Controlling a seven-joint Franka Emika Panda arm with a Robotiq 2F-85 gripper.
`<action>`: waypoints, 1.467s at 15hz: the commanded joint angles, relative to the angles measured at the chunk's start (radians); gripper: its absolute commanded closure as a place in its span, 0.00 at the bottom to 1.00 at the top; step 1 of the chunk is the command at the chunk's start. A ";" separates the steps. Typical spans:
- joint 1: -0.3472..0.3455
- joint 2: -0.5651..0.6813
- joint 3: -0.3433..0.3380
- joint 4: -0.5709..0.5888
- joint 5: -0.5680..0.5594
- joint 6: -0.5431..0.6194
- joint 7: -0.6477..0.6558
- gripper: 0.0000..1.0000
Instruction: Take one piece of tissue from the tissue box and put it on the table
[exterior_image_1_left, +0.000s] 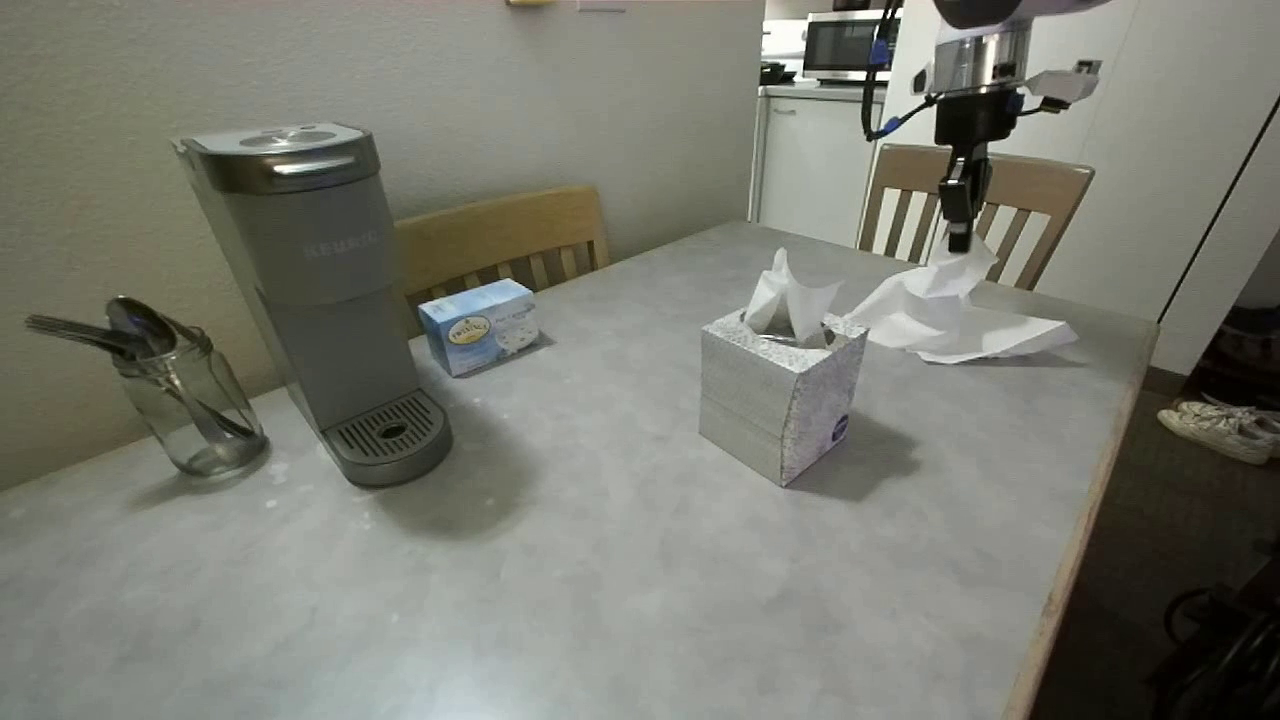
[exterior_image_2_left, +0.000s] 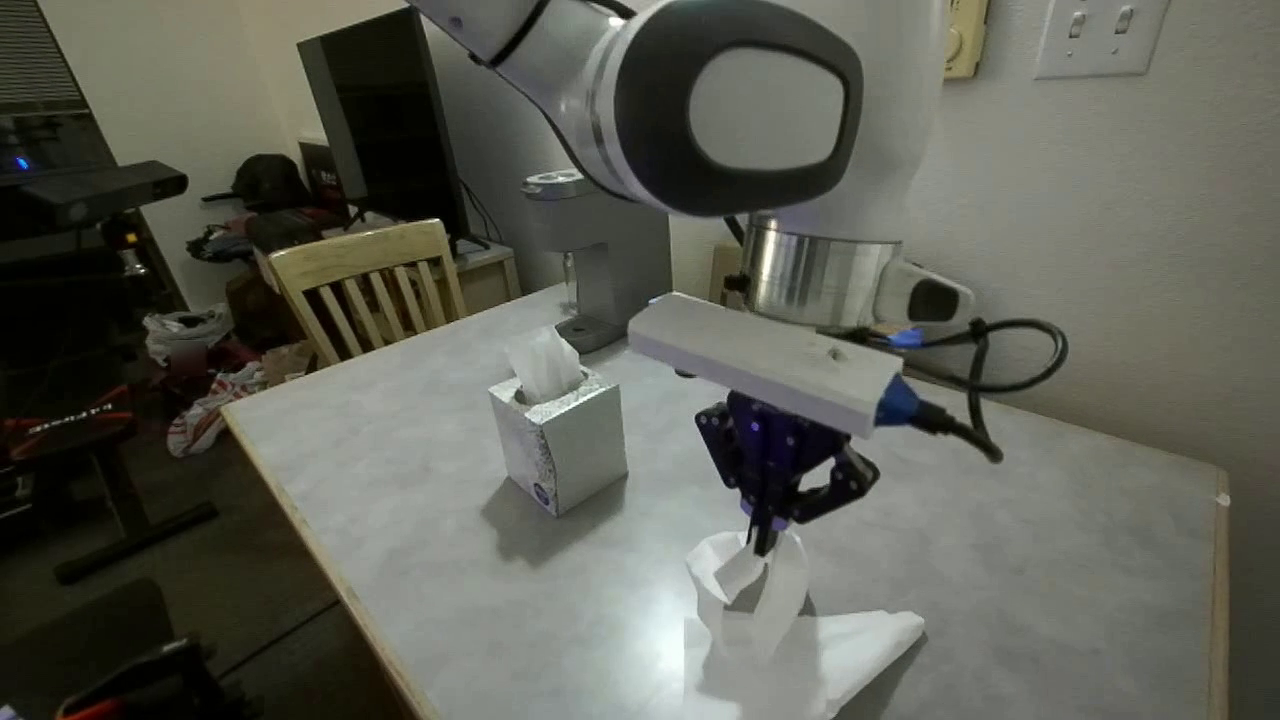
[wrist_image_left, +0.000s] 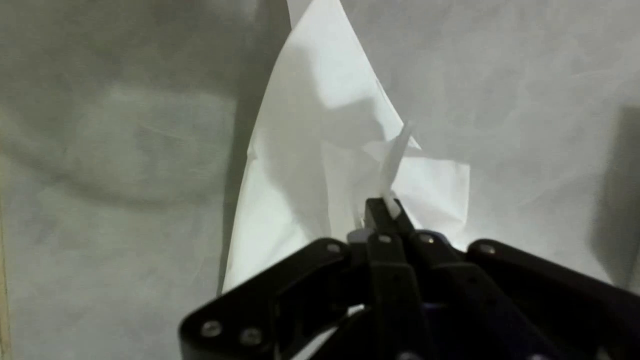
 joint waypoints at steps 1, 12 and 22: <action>-0.032 0.053 0.014 0.003 -0.031 0.019 -0.001 1.00; -0.043 0.035 0.028 0.003 -0.028 -0.038 0.032 0.49; -0.015 -0.142 0.019 -0.010 -0.031 -0.118 0.094 0.00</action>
